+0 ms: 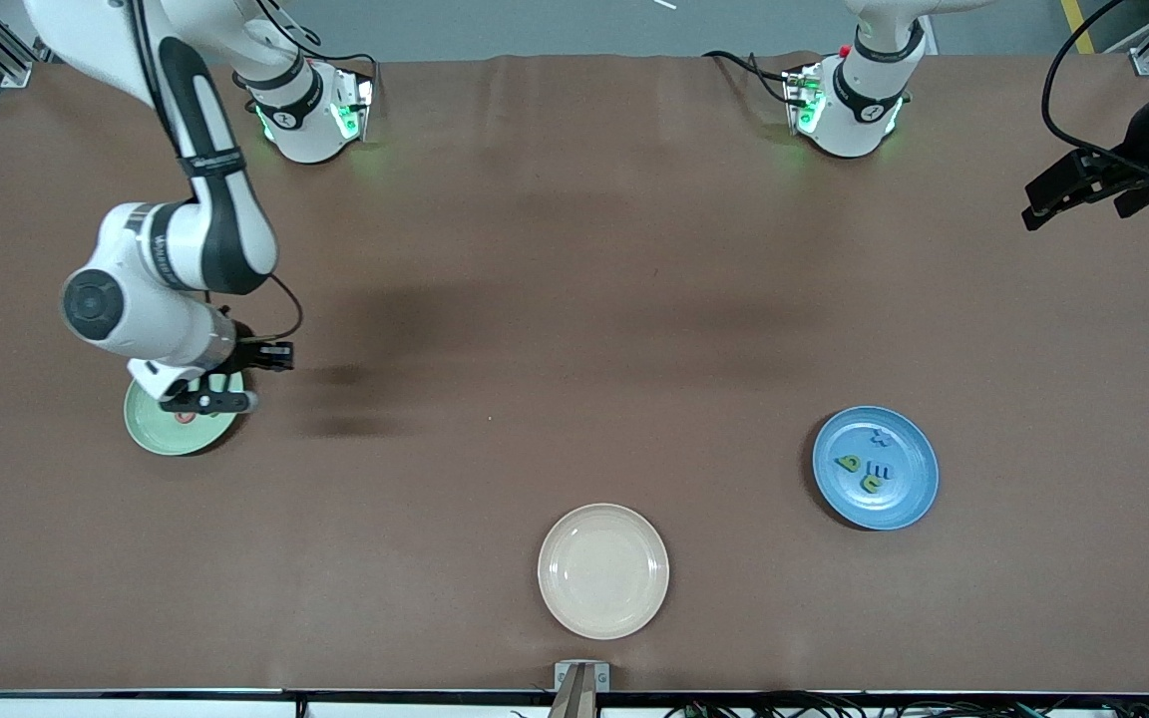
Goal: Sort upper and lower case letters into plates
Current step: 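Place the blue G on the green plate while the left gripper withdraws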
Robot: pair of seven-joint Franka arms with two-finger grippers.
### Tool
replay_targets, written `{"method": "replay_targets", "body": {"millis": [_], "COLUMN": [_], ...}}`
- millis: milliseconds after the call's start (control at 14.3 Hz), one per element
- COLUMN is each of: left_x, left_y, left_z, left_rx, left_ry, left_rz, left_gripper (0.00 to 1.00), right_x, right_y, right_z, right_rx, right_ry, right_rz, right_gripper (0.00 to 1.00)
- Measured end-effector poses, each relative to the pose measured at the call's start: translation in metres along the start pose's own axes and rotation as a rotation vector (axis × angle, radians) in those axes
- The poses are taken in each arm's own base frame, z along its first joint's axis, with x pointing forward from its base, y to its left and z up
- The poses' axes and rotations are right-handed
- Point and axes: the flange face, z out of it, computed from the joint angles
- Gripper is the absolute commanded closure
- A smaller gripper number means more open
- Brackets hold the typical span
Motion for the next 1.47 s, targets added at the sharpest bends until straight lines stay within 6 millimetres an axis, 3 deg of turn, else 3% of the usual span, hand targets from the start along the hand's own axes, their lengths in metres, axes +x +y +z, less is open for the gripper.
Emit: {"method": "replay_targets", "body": {"millis": [280, 420, 631, 981, 1051, 1121, 1191, 1332, 1472], "left_x": [0.001, 0.001, -0.001, -0.002, -0.002, -0.002, -0.001, -0.001, -0.002], "left_y": [0.003, 0.003, 0.012, 0.019, 0.02, 0.02, 0.02, 0.023, 0.026], "left_z": [0.002, 0.003, 0.003, 0.004, 0.004, 0.004, 0.005, 0.006, 0.007], "left_rx": [-0.001, -0.001, 0.001, 0.002, 0.002, 0.002, 0.001, 0.001, 0.002], "left_ry": [0.006, 0.005, 0.006, 0.006, 0.007, 0.008, 0.01, 0.012, 0.014], "left_rz": [0.005, 0.006, 0.023, 0.037, 0.037, 0.037, 0.037, 0.042, 0.048], "left_gripper": [0.0, 0.0, 0.0, 0.0, 0.0, 0.0, 0.0, 0.0, 0.0], "right_x": [-0.005, -0.01, -0.01, -0.005, -0.005, -0.005, -0.005, -0.004, 0.0], "right_y": [0.079, 0.103, 0.124, 0.141, 0.142, 0.142, 0.141, 0.138, 0.13], "right_z": [0.007, 0.017, 0.035, 0.058, 0.06, 0.063, 0.064, 0.063, 0.048], "right_rx": [0.003, -0.009, -0.042, -0.087, -0.089, -0.088, -0.086, -0.08, -0.049], "right_ry": [0.021, 0.043, 0.056, 0.057, 0.055, 0.052, 0.05, 0.043, 0.025], "right_rz": [-0.064, -0.081, -0.096, -0.119, -0.119, -0.117, -0.117, -0.121, -0.13], "right_gripper": [0.82, 0.82, 0.82, 0.78, 0.58, 0.06, 0.0, 0.0, 0.0]}}
